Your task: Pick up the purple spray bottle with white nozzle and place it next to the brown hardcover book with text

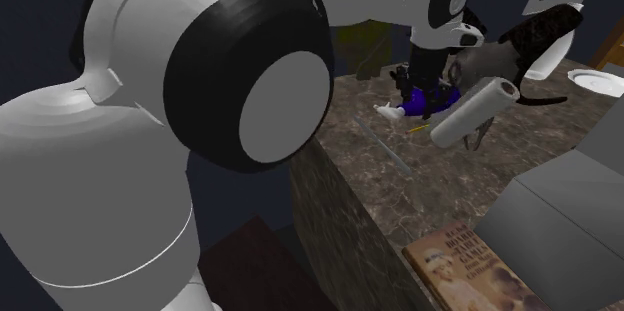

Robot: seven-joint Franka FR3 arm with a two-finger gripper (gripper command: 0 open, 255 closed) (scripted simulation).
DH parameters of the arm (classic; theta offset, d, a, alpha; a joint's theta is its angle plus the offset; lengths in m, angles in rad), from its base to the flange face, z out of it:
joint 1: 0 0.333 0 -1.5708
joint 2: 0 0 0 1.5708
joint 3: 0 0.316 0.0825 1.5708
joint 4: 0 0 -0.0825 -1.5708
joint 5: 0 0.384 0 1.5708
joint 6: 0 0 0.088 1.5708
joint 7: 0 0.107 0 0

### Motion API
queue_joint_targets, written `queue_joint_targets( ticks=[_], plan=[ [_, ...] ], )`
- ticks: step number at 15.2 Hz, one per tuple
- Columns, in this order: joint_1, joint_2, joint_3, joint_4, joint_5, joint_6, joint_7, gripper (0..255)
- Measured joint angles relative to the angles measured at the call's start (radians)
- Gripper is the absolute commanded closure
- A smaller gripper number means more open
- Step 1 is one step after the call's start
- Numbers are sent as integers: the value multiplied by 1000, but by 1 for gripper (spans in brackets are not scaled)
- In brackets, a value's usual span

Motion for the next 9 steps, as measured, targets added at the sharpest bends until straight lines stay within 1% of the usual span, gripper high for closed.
queue_joint_targets(
  ticks=[6, 9],
  plan=[
    [-80, -5, -52, -6, 12, 9, -135, 255],
    [-115, 18, -75, 17, 16, 15, -195, 255]
  ],
)
